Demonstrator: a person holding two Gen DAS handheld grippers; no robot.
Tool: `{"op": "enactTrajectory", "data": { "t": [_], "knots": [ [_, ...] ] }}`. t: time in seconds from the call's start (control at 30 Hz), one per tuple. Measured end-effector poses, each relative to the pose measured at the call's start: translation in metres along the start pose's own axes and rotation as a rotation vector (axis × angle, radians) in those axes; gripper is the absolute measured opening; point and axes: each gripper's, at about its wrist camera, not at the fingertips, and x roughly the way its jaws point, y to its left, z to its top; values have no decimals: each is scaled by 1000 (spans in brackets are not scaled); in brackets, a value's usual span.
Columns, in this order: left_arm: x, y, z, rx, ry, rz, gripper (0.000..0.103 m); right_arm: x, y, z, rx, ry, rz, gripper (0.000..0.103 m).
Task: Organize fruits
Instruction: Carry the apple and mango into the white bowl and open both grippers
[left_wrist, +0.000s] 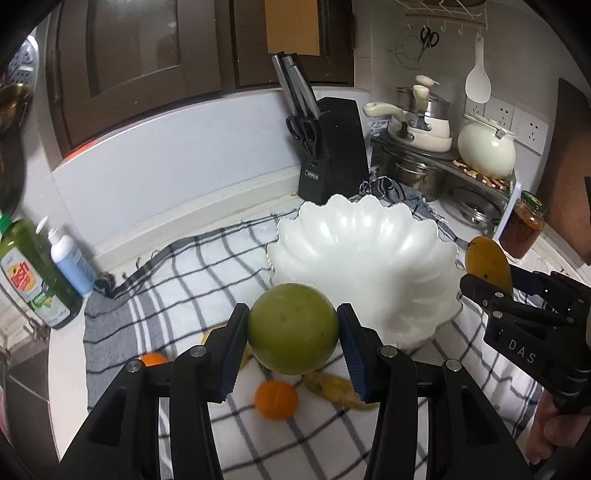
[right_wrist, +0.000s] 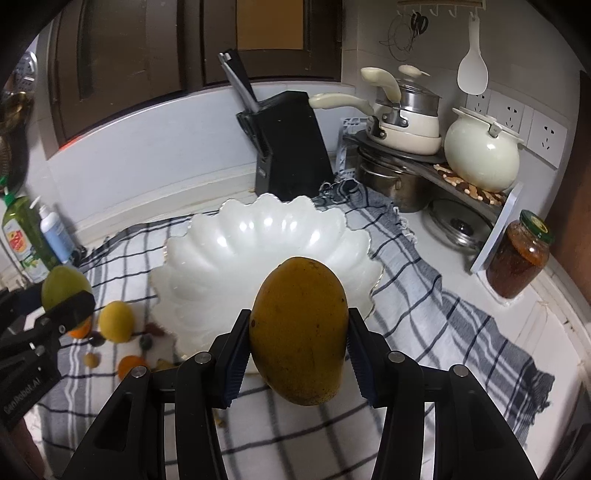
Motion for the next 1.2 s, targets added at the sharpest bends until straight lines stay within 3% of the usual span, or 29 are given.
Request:
{"op": "enactTrajectory", "data": {
  "t": [0.4,0.63,1.13,1.17,1.2],
  "knots": [
    [66,-9,26,-13,80,-47,48,48,-22,25,17,34,-45,50],
    [99,-13,33,-30,82,-17,48,82,-33,29,57,86,-49,50],
    [142,-13,19,-40,189,20,48,113,-32,21,78,150,-82,50],
    [143,-13,19,-41,192,22,50,114,-32,21,75,151,-85,51],
    [142,-12,18,-40,188,20,53,114,-31,21,71,153,-93,59]
  ]
}}
